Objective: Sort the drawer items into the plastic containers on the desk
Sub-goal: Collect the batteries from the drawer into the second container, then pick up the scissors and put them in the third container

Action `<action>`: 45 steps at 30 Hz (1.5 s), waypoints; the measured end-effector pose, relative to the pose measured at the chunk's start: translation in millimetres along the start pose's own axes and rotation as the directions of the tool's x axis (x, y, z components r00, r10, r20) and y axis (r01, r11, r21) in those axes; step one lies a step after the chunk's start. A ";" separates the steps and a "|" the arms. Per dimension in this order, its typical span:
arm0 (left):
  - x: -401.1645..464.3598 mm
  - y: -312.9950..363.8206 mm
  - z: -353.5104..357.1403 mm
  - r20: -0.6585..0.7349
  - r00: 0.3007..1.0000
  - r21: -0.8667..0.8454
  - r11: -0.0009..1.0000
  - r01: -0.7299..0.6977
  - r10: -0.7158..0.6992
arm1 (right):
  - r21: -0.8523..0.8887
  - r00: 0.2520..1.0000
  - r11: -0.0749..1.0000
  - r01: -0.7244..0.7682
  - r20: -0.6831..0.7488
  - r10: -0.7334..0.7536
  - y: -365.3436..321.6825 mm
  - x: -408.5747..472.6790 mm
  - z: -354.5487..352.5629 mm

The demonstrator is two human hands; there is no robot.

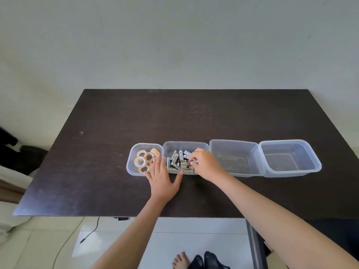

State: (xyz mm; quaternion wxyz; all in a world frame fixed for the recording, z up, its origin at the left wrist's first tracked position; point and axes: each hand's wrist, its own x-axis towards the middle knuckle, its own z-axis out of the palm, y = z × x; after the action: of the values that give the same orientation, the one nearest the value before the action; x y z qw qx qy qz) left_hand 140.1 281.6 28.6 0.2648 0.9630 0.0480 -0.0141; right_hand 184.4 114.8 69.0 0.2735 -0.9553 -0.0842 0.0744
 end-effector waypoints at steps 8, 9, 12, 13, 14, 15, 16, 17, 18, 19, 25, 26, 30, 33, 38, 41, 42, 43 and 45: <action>-21.1 8.0 5.3 -0.077 0.996 0.014 0.999 0.043 -0.041 | 0.083 0.992 0.996 0.030 -0.122 -0.020 19.6 -41.6 -22.3; -28.7 12.8 8.4 -0.078 0.996 0.003 0.999 0.043 -0.043 | 0.094 0.991 0.995 0.031 -0.131 -0.019 24.9 -51.4 -25.7; -55.5 31.4 20.8 -0.091 0.996 -0.065 0.998 0.010 -0.016 | 0.134 0.987 0.990 0.032 -0.158 -0.011 43.6 -88.5 -36.2; -65.1 38.4 26.4 -0.091 0.996 -0.104 0.995 -0.011 0.002 | 0.145 0.987 0.989 0.024 -0.163 0.000 51.6 -103.1 -39.1; -75.3 45.2 33.0 -0.088 0.996 -0.142 0.989 -0.036 0.023 | 0.154 0.987 0.988 0.012 -0.160 0.013 60.8 -118.7 -41.3; -86.1 52.3 40.8 -0.084 0.995 -0.173 0.983 -0.060 0.046 | 0.160 0.988 0.987 0.000 -0.152 0.025 71.0 -135.0 -43.3; -97.4 59.9 49.0 -0.084 0.994 -0.198 0.976 -0.086 0.071 | 0.162 0.989 0.987 -0.012 -0.142 0.036 82.5 -151.8 -45.3; -109.2 67.6 58.1 -0.091 0.991 -0.220 0.969 -0.114 0.096 | 0.162 0.990 0.986 -0.025 -0.131 0.046 95.3 -168.6 -47.2; -121.7 75.9 67.4 -0.104 0.987 -0.237 0.960 -0.146 0.124 | 0.160 0.991 0.986 -0.037 -0.120 0.057 109.1 -185.5 -49.0; -134.8 85.3 76.8 -0.117 0.982 -0.251 0.952 -0.175 0.149 | 0.156 0.992 0.987 -0.048 -0.110 0.066 122.9 -202.1 -51.0; -227.1 153.7 140.0 -0.058 0.978 -0.325 0.923 -0.206 0.198 | 0.138 0.978 0.969 -0.204 -0.004 0.206 220.9 -296.2 -52.6; -241.6 164.4 152.4 -0.028 0.981 -0.331 0.925 -0.188 0.190 | 0.133 0.975 0.966 -0.222 0.020 0.222 237.4 -309.9 -51.4; -283.8 195.0 199.6 0.215 0.971 -0.314 0.949 -0.034 0.106 | 0.109 0.959 0.957 -0.270 0.114 0.258 292.8 -355.4 -42.8; -298.5 204.2 225.1 0.374 0.927 -0.211 0.974 0.080 0.005 | 0.114 0.932 0.939 -0.324 0.208 0.296 319.2 -379.6 -33.3; -305.8 208.0 251.7 0.454 0.883 -0.039 0.987 0.158 -0.123 | 0.103 0.884 0.919 -0.381 0.332 0.330 341.6 -388.6 -18.7; -318.0 210.3 263.4 0.418 0.880 0.035 0.972 0.232 -0.225 | 0.089 0.883 0.940 -0.328 0.384 0.272 343.3 -385.5 -6.1; -322.8 209.6 266.9 0.441 0.858 0.065 0.962 0.264 -0.265 | 0.083 0.884 0.950 -0.301 0.398 0.245 342.3 -383.8 -1.4; -327.1 208.5 270.1 0.487 0.819 0.108 0.951 0.288 -0.304 | 0.071 0.886 0.962 -0.264 0.412 0.213 340.9 -382.0 3.0; -333.9 205.6 275.5 0.579 0.725 0.221 0.928 0.301 -0.373 | 0.019 0.882 0.987 -0.159 0.451 0.134 339.2 -377.0 11.6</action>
State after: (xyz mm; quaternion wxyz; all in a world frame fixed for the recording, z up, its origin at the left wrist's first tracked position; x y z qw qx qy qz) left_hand -172.1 -63.4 -86.0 0.2048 0.8941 0.1333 -0.3753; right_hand -144.5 -238.9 -86.0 0.2666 -0.9080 -0.0705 0.3155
